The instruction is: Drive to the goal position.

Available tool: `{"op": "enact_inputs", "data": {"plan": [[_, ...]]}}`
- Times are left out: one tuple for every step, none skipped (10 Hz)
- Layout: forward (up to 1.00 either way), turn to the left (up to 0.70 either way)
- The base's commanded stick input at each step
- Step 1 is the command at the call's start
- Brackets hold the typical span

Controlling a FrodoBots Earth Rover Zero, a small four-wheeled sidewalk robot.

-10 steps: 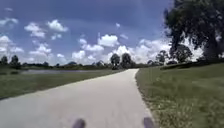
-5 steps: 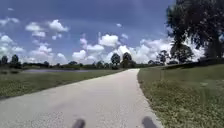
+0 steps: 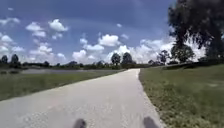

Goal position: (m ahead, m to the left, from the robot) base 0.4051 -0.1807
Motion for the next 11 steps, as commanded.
{"op": "enact_inputs", "data": {"plan": [[0.70,0.00],[0.70,0.00],[0.70,0.00],[0.70,0.00],[0.70,0.00],[0.70,0.00],[0.70,0.00],[0.70,0.00],[0.70,0.00],[0.70,0.00],[0.70,0.00]]}}
